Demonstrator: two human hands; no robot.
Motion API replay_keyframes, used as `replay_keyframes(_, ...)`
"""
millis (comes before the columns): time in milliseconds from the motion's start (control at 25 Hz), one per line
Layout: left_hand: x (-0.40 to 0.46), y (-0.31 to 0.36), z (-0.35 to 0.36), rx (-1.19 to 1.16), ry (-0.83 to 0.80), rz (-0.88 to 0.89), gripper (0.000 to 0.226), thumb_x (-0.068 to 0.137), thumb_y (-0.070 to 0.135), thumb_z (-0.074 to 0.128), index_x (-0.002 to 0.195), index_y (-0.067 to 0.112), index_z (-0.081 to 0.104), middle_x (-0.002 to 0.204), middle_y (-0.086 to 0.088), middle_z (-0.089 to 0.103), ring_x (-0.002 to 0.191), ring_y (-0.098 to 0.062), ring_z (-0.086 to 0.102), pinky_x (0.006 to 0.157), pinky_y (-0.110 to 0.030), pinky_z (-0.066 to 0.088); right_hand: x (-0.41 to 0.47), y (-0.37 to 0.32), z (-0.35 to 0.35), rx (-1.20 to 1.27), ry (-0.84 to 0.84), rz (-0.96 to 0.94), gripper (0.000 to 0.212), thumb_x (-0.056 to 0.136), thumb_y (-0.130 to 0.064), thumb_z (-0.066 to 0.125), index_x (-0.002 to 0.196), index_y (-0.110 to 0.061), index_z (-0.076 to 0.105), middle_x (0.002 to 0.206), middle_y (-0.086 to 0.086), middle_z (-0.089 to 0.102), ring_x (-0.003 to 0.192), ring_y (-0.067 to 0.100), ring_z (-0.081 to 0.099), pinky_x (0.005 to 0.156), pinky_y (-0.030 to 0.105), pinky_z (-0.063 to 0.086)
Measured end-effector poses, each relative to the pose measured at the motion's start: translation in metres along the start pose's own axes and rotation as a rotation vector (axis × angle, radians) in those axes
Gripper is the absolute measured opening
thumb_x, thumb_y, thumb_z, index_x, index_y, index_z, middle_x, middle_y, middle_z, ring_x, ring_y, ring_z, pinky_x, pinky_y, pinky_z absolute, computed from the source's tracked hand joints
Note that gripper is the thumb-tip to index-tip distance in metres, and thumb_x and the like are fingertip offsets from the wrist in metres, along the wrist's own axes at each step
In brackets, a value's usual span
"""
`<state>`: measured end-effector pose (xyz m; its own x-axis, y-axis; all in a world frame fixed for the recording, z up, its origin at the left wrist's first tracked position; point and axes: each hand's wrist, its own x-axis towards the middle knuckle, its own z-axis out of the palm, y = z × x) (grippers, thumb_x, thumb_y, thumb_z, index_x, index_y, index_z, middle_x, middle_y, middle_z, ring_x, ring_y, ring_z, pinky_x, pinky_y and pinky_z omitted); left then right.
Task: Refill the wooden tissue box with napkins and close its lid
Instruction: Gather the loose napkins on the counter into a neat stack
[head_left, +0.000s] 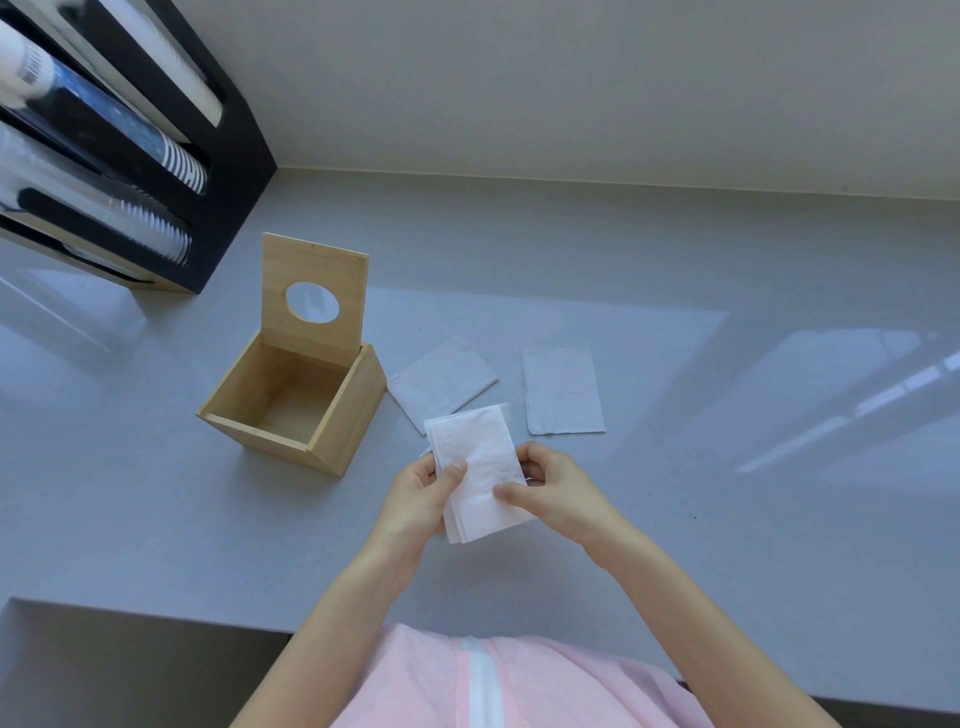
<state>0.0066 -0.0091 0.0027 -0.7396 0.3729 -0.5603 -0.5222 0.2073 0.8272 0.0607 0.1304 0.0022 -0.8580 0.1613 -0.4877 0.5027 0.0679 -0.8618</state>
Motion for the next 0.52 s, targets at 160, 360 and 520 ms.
replay_keyframes(160, 0.001, -0.002, 0.0, -0.009, 0.01, 0.0, 0.018, 0.093, 0.014, 0.048, 0.102, 0.01, 0.062, 0.092, -0.008, 0.069, 0.08, -0.021, 0.065, 0.075, -0.034, 0.051, 0.001, 0.002, 0.0, 0.001, -0.005, 0.008, 0.021, 0.083, -0.007, 0.06, 0.079, -0.027, 0.053, 0.095, 0.001, 0.066, 0.085, 0.017, 0.061, 0.075, 0.023, 0.048)
replay_keyframes(360, 0.001, -0.003, -0.001, -0.025, 0.03, -0.007, 0.015, 0.093, 0.015, 0.048, 0.097, 0.013, 0.063, 0.086, -0.002, 0.069, 0.071, -0.011, 0.066, 0.067, -0.027, 0.052, 0.005, 0.003, -0.004, -0.044, 0.035, 0.023, 0.016, 0.085, -0.015, 0.059, 0.077, -0.027, 0.054, 0.095, 0.003, 0.066, 0.084, 0.02, 0.063, 0.077, 0.029, 0.051)
replay_keyframes(520, 0.002, 0.001, -0.004, -0.044, 0.055, -0.021, 0.016, 0.093, 0.015, 0.047, 0.09, 0.017, 0.062, 0.085, 0.0, 0.067, 0.073, -0.012, 0.064, 0.07, -0.028, 0.05, 0.028, 0.0, -0.036, -0.248, 0.394, 0.018, 0.017, 0.089, -0.018, 0.054, 0.105, -0.012, 0.056, 0.103, 0.009, 0.063, 0.092, 0.021, 0.06, 0.077, 0.031, 0.045)
